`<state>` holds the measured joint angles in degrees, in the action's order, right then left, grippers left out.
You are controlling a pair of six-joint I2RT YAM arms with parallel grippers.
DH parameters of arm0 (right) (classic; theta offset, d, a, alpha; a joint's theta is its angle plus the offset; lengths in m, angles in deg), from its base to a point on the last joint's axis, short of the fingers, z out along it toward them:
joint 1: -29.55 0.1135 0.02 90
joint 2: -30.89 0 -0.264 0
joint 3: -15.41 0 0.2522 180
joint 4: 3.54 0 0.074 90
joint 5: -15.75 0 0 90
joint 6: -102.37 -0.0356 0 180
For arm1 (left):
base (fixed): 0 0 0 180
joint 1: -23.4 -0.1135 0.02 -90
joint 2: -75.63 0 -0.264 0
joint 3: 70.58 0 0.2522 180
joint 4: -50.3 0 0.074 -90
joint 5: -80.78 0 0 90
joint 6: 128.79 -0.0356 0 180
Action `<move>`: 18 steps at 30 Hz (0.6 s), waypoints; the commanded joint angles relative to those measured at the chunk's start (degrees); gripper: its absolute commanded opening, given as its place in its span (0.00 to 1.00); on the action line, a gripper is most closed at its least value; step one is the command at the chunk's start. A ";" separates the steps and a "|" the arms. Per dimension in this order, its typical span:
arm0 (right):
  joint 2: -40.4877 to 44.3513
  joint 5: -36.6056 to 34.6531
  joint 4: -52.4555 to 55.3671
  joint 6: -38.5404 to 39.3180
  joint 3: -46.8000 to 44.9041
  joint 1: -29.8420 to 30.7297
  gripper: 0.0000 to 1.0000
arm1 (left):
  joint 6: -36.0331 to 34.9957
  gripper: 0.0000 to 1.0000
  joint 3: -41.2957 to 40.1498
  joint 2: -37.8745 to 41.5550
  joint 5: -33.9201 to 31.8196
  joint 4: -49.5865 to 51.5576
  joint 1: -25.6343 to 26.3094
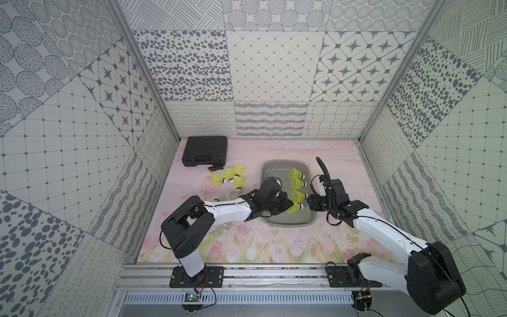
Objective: Put the shuttlecocks into the storage box
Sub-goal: Place the shuttlecock in the storage box.
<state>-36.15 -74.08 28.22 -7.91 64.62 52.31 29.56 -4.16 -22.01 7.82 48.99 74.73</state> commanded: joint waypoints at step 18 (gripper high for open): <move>-1.16 1.44 -3.15 -0.65 -1.22 -0.26 0.56 | 7.68 0.00 1.32 -8.50 3.37 -12.10 1.56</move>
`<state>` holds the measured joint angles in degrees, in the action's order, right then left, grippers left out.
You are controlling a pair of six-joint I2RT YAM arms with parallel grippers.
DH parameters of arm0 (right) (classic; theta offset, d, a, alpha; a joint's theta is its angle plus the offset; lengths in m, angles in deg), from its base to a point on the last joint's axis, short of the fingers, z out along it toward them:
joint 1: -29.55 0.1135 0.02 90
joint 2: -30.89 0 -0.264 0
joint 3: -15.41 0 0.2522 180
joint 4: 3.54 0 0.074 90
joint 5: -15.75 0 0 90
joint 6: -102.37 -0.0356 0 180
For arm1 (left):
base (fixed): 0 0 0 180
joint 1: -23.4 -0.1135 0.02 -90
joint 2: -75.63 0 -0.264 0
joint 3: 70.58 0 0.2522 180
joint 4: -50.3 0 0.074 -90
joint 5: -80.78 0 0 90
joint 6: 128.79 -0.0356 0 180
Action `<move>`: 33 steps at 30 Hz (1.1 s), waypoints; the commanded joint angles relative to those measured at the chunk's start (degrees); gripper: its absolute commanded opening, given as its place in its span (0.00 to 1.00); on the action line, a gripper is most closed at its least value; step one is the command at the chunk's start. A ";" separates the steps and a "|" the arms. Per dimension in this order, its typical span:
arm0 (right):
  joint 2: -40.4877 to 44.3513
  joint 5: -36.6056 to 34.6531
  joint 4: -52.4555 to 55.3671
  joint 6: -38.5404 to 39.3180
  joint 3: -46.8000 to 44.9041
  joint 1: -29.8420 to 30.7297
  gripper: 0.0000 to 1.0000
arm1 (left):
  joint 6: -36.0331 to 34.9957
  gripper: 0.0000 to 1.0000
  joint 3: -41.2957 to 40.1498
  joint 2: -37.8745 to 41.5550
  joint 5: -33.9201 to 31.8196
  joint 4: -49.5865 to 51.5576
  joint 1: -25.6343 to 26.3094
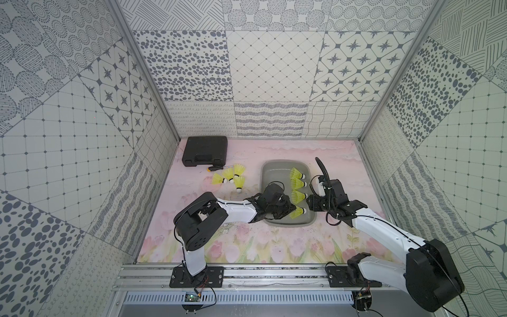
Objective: Put the shuttlecocks into the storage box
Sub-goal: Place the shuttlecock in the storage box.
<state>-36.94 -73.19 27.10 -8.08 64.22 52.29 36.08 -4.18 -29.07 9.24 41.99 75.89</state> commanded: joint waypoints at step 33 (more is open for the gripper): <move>-1.25 1.88 -1.97 -0.25 -0.77 -0.43 0.52 | -4.69 0.00 8.44 -7.09 5.33 -0.74 -3.25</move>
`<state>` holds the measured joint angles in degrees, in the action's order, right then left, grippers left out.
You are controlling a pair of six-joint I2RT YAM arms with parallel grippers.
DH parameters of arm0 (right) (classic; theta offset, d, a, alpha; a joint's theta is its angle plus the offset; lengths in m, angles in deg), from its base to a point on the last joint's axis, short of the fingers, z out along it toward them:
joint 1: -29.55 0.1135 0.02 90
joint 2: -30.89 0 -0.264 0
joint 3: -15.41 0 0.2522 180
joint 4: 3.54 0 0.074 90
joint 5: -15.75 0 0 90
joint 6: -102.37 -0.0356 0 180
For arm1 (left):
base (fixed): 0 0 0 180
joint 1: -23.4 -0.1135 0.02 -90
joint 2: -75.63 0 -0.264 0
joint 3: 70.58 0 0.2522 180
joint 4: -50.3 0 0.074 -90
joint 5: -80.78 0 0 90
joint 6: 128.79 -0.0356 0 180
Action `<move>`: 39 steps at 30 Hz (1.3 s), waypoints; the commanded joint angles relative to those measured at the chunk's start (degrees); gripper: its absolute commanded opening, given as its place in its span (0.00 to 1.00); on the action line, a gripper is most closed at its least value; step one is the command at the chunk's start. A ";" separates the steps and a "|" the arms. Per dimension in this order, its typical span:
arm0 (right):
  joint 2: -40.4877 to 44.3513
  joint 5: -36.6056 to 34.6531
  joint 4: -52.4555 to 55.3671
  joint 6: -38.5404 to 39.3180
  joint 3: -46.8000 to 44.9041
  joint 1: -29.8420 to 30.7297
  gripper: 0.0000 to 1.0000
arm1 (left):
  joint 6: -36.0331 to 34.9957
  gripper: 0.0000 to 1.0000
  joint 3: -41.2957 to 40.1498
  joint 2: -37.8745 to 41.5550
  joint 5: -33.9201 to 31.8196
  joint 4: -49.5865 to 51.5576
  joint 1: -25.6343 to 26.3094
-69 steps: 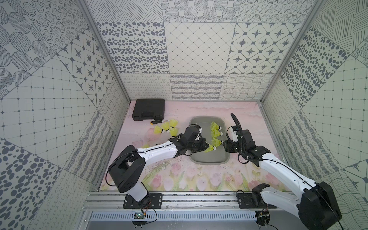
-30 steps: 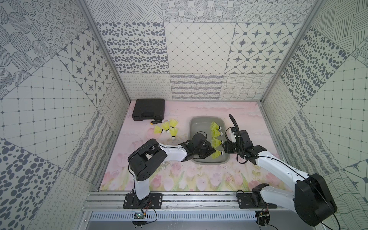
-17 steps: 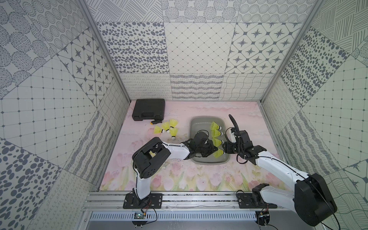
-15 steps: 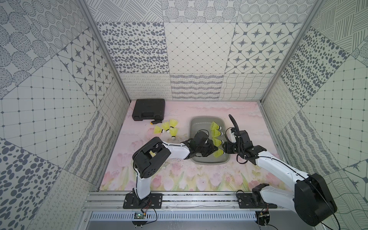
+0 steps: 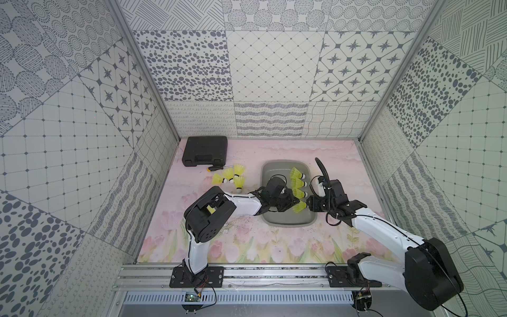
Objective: Put the shuttlecocks into the storage box
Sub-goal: Place the shuttlecock in the storage box.
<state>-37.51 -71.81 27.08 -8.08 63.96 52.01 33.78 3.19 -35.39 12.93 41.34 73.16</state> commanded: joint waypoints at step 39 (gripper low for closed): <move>4.14 -1.57 -1.66 -0.38 -1.83 -1.36 0.59 | -8.12 0.40 -0.63 3.12 3.41 3.16 -2.12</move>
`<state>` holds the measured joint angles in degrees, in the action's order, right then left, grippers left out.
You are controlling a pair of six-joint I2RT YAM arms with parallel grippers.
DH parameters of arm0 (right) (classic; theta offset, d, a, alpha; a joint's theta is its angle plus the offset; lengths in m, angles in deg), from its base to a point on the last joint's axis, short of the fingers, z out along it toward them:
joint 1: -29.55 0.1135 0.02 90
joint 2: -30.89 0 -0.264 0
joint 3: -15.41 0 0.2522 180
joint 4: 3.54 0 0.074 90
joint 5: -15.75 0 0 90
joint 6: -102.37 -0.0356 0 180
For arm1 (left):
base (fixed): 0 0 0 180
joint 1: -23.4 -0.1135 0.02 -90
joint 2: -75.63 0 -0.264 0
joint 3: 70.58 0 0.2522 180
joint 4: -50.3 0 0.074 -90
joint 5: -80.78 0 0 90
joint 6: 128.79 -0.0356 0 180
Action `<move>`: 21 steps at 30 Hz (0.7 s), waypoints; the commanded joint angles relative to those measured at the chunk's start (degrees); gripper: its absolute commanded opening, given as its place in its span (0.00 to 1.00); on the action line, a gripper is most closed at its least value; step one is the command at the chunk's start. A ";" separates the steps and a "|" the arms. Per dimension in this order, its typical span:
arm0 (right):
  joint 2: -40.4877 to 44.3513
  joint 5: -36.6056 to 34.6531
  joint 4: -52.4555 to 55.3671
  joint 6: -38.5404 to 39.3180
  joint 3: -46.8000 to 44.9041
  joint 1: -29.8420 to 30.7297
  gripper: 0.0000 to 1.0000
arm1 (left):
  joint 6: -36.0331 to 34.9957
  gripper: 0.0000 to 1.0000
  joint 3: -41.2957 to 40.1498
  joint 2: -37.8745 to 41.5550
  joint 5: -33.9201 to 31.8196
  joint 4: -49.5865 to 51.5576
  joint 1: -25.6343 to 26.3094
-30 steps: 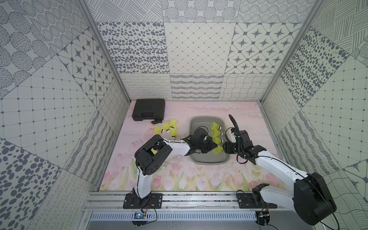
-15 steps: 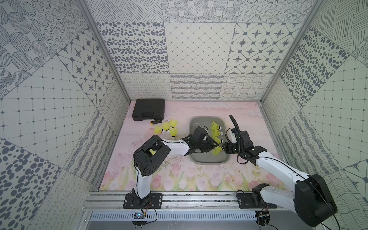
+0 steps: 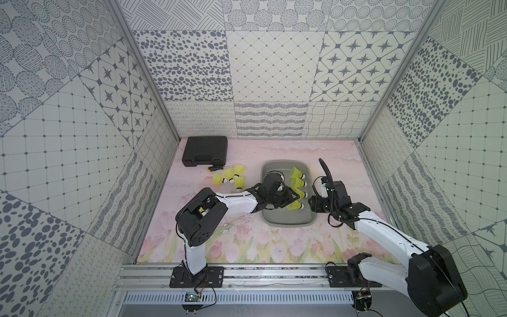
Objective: Put the shuttlecocks into the storage box
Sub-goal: Place the shuttlecock in the storage box.
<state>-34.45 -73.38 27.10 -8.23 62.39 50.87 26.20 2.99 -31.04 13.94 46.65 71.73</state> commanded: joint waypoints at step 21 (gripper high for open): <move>0.41 0.66 -1.70 -0.06 -0.01 -0.40 0.59 | 1.48 0.31 2.15 -5.26 6.64 -6.19 0.07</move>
<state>-34.47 -73.19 27.12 -8.23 62.39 50.69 27.75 4.43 -36.13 18.70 43.63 71.73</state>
